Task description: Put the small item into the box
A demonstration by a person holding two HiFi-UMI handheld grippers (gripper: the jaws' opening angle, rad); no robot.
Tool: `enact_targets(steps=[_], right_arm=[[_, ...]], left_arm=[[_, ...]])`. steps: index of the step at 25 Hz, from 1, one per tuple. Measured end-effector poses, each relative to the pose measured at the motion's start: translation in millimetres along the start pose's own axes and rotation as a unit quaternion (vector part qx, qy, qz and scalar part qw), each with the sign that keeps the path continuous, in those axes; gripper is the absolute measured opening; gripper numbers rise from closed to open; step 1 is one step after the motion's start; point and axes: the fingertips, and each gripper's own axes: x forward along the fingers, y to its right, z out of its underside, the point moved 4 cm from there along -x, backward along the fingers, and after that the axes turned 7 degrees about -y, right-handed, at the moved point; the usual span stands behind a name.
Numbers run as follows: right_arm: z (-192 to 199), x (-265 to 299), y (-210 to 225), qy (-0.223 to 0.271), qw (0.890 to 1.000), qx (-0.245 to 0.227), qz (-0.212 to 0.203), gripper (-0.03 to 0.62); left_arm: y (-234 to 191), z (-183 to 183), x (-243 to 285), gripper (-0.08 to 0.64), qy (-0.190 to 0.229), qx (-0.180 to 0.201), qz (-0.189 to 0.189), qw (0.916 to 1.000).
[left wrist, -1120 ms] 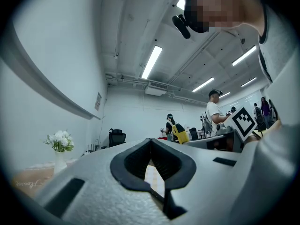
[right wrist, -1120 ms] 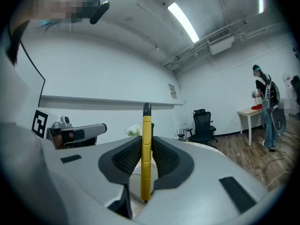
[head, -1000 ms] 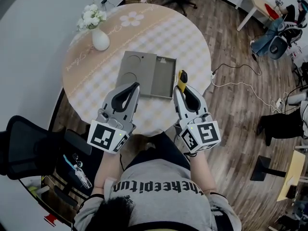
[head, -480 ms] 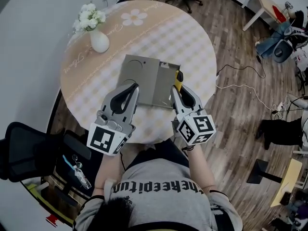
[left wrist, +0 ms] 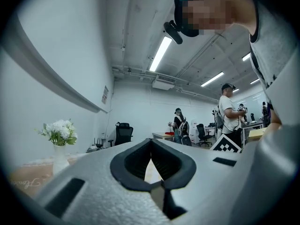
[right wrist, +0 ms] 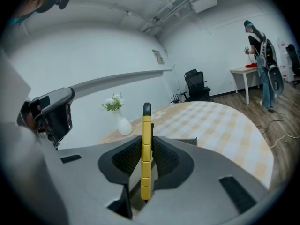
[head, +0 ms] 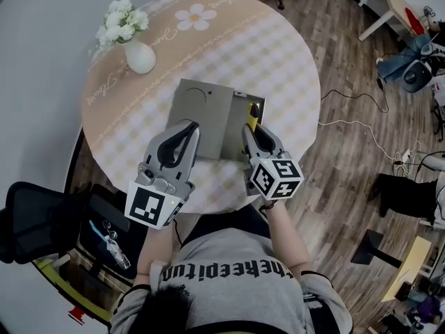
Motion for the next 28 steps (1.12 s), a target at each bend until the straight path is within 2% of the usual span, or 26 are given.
enact_targets(steps=[12,21,28], right_arm=[[34.3,44.5,25.4,-0.089,0.995,0.026,0.030,0.074],[47.0,66.0,35.7,-0.145,0.986,0.037,0.067,0.074],[56.1,83.0,35.4,-0.190,0.978,0.055,0.071,0.075]], left_arm=[[-13.2,16.2,17.0,0.015,-0.021,-0.012,-0.010,0.9997],[-22.4,24.4,22.3,0.015,-0.031,-0.017,-0.017,0.9992],[-28.6,27.6,22.8,0.015,-0.036,-0.021,-0.027,0.9988]])
